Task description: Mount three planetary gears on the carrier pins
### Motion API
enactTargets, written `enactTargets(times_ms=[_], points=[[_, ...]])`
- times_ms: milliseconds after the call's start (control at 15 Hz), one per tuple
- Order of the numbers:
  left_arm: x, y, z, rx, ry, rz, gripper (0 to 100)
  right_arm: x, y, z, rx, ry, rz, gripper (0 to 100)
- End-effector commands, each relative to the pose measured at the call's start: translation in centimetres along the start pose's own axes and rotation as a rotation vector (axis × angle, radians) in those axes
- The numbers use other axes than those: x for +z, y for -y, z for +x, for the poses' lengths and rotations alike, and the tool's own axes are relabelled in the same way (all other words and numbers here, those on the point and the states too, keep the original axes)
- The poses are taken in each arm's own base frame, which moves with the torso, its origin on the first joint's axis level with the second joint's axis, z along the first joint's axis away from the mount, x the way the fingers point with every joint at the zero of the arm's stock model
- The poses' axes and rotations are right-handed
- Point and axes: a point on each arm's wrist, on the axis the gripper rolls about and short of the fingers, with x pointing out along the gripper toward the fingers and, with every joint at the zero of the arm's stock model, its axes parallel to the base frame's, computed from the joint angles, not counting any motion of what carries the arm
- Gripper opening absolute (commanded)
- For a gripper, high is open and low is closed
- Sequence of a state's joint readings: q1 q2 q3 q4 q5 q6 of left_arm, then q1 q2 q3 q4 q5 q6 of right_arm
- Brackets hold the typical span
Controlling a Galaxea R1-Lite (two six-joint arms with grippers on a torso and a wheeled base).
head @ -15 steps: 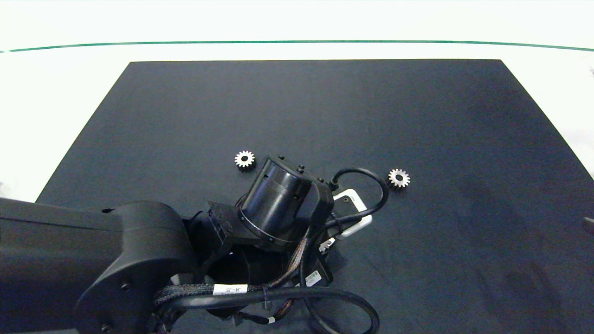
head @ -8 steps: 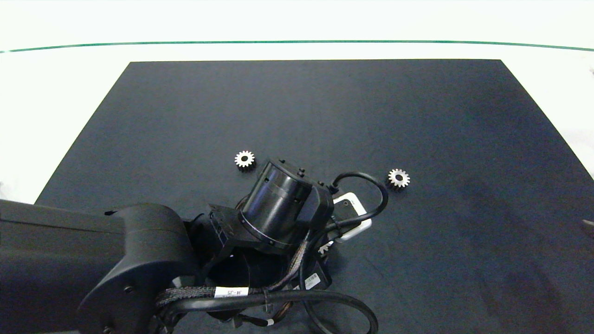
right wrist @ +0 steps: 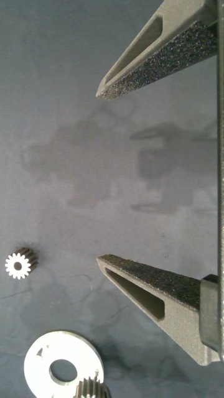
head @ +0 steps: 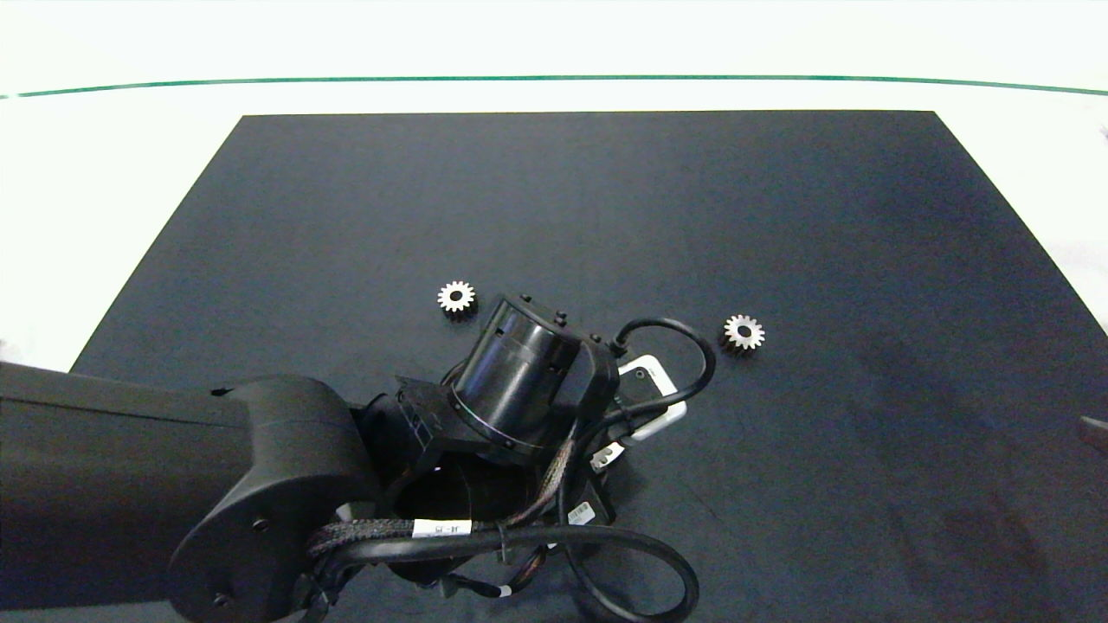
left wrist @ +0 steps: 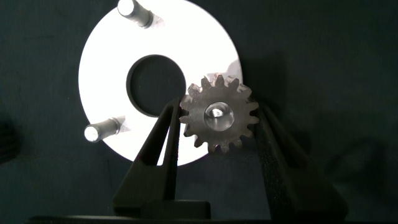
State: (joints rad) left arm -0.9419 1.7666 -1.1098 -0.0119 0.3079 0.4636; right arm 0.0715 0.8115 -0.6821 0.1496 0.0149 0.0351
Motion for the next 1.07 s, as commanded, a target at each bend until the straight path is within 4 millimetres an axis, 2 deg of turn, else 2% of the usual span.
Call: enactTargets(times_ms=[67,533,1067], points=[[-0.41,-0.4,0.27,0.01,-0.017,-0.004,22,-0.04,0.0,0.05,0.001,-0.003,0.0,100],[-1.2,0.12,0.29,-0.004,-0.04,0.006,22,-0.04,0.0,0.05,0.001,-0.003,0.0,100],[-0.75,0.22,0.23,-0.002,-0.023,0.007,22,-0.04,-0.02,0.05,0.009,-0.004,0.0,100]])
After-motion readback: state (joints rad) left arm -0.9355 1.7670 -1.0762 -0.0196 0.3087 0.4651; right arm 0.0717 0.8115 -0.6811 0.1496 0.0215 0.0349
